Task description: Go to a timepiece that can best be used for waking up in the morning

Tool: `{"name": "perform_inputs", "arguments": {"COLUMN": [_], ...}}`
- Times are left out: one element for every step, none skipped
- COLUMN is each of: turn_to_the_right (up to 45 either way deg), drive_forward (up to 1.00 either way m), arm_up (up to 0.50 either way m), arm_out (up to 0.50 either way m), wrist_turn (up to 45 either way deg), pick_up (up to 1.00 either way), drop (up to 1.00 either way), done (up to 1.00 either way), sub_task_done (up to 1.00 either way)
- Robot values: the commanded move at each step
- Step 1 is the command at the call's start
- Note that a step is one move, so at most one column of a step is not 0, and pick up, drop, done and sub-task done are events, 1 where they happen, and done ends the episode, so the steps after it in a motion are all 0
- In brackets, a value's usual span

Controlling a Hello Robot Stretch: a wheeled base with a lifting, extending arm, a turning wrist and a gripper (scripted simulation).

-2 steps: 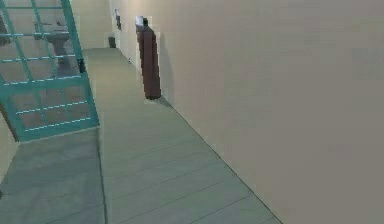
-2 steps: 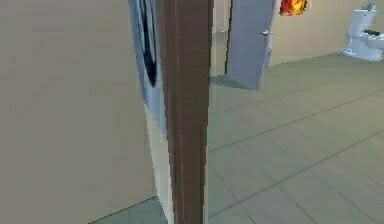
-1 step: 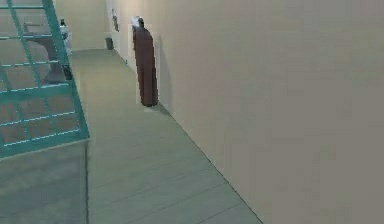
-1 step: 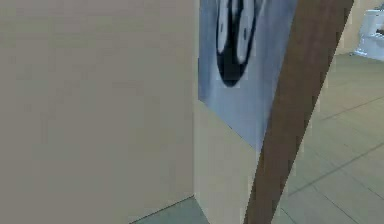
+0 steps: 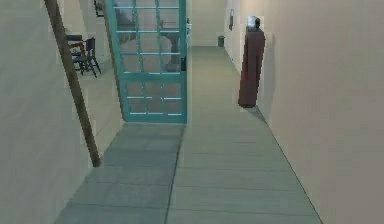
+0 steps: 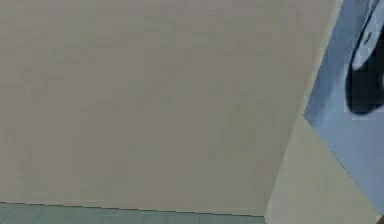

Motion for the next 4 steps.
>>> {"name": "perform_inputs", "arguments": {"turn_to_the_right": [0.0, -6.0, 0.0, -18.0], "drive_forward": [0.45, 0.0, 0.1, 0.0], "arm_up": [0.0, 0.0, 0.0, 0.0], "arm_out": [0.0, 0.0, 0.0, 0.0], "wrist_turn": [0.0, 0.0, 0.0, 0.0], "pick_up": [0.0, 0.0, 0.0, 0.0], "drop": [0.0, 0.0, 0.0, 0.0], "done": [0.0, 0.0, 0.0, 0.0], "sub_task_done": [0.0, 0.0, 0.0, 0.0]}}
